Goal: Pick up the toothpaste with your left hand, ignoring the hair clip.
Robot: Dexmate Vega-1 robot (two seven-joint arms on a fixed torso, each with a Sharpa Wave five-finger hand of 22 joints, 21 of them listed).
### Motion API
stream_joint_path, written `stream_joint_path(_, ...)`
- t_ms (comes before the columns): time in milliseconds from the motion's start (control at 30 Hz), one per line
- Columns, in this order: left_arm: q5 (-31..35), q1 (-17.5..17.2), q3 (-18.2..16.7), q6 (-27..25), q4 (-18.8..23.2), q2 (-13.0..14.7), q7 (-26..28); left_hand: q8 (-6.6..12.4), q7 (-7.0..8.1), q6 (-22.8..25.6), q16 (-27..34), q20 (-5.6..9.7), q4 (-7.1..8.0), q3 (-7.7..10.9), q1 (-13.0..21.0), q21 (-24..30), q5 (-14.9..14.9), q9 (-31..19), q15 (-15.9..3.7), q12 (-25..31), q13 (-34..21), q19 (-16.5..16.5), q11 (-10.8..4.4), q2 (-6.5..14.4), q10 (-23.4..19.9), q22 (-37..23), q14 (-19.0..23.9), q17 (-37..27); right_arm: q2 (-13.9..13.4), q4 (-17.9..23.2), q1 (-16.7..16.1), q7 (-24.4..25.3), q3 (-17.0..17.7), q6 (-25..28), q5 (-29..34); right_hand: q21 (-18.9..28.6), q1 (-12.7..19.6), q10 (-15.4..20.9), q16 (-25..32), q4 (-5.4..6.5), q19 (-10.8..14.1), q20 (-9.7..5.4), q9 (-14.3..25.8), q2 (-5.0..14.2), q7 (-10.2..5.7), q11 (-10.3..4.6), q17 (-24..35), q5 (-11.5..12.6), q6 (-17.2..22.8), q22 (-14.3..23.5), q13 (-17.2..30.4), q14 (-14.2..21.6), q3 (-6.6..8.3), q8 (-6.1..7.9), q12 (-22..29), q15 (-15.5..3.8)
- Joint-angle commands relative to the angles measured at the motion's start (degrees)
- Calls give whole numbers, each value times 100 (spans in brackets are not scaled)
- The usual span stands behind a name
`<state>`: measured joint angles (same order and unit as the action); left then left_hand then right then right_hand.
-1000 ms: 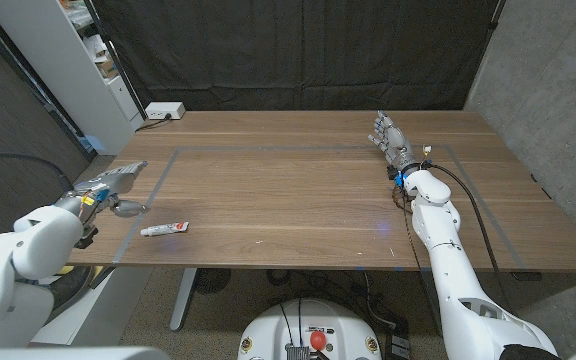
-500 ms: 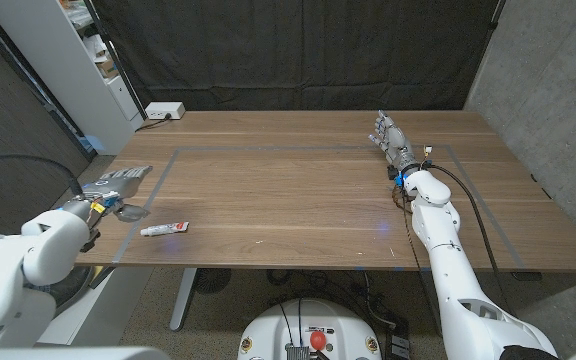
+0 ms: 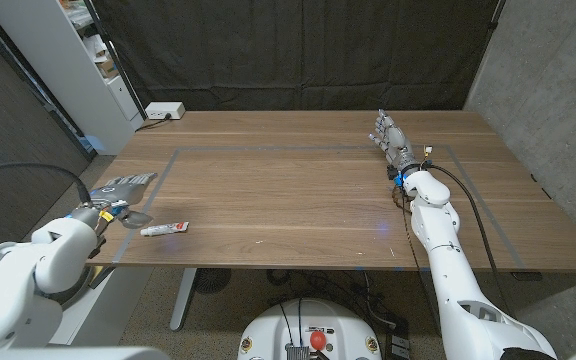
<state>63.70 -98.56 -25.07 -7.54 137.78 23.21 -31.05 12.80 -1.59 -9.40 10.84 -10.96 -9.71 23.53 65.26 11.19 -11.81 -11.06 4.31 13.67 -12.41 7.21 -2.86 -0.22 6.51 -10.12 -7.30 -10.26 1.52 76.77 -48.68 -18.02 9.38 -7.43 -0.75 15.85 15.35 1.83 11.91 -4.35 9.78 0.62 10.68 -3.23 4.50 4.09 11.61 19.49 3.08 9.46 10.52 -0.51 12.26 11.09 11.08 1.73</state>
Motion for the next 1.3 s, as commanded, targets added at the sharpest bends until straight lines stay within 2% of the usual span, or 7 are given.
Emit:
stream_joint_path(33,43,-78,116,-73,-97,-73,201,33,20,56,42,18,35,18,63,20,42,-12,1,51,-16,-9,-19,11,-59,-19,39,-13,6,32,-14,27,-28,9,8,-29,42,33,9,-19,57,-20,10,17,-3,2,10,36,19,21,23,50,13,18,3,42)
stream_joint_path(500,173,-101,239,-246,-155,-32,188,129,171,427,44,48,58,-20,74,23,83,-11,-53,178,-32,-23,-212,23,-392,-20,98,-12,26,-16,-4,50,-36,-2,9,-61,43,31,9,-22,68,-22,11,19,-5,-4,16,44,20,22,23,48,4,18,2,37)
stream_joint_path(733,396,-103,384,-370,-218,36,217,146,219,525,60,64,66,-40,60,19,81,-10,-87,209,-38,-14,-238,8,-479,-20,155,-12,36,-35,0,60,-30,0,13,-79,45,34,8,-24,74,-22,11,23,-6,-6,20,48,17,23,23,45,0,16,3,42)
stream_joint_path(800,234,-95,368,-308,-272,58,233,147,212,538,62,59,69,-43,57,19,81,-9,-84,214,-38,-12,-241,6,-495,-21,165,-12,37,-39,0,66,-29,0,18,-84,45,34,8,-24,75,-22,11,24,-6,-2,20,49,19,23,23,45,-1,17,2,39)
stream_joint_path(1300,308,-45,663,-568,-437,113,466,185,257,755,89,40,87,-76,32,26,71,-10,-111,271,-49,-25,-292,6,-668,-23,292,-11,44,-196,84,45,-4,-50,14,-118,47,40,10,-28,91,-21,12,27,-11,-11,26,56,29,24,23,48,-11,20,5,34)
